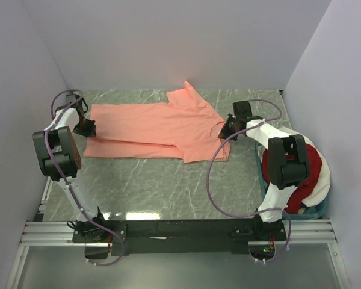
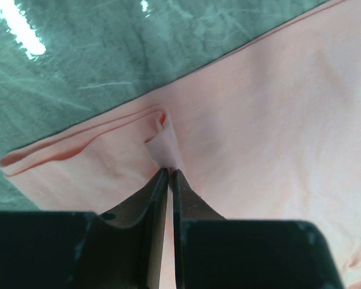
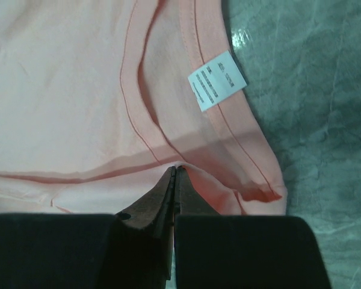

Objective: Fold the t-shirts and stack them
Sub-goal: Fold the tshirt

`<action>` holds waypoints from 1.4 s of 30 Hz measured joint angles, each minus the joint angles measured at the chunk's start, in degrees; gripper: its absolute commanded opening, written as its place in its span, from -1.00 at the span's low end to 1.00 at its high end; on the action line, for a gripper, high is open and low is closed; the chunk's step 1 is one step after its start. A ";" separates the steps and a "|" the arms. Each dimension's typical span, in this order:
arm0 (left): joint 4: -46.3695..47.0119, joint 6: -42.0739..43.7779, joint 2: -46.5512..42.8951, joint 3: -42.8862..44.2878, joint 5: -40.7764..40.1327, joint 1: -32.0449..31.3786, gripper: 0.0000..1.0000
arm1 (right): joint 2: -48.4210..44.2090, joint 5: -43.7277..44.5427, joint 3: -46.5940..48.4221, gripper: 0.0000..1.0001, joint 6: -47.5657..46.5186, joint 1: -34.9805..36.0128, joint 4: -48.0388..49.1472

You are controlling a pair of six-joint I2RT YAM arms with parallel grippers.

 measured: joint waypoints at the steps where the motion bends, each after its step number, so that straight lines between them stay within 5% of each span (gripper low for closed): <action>1: 0.15 0.13 0.22 0.31 0.02 0.00 -0.71 | 0.57 0.00 0.52 -1.00 -0.02 0.00 -0.02; 8: 1.20 0.79 0.66 0.68 0.68 0.00 -0.44 | 2.08 -0.24 1.55 -0.98 0.02 -0.11 -0.04; 14: 3.96 2.10 -0.17 0.00 1.07 0.00 0.25 | 2.19 -0.37 2.64 -0.16 -0.11 -0.22 -0.37; 18: 6.84 1.86 -5.57 -6.19 1.46 0.00 0.30 | 1.66 0.17 3.02 -0.09 -0.44 -0.04 -0.59; 24: 12.94 0.26 -16.79 -19.96 2.82 -0.81 0.25 | -3.91 3.56 0.48 -0.10 -0.28 3.89 -0.85; 35: 21.27 -1.95 -13.22 -27.32 5.03 -4.00 -0.46 | -3.45 6.84 -2.27 -0.15 0.31 12.35 0.42; 42: 24.52 -4.37 -17.00 -32.94 2.36 -4.09 -0.53 | -1.31 7.65 -6.84 -0.17 1.64 12.35 0.83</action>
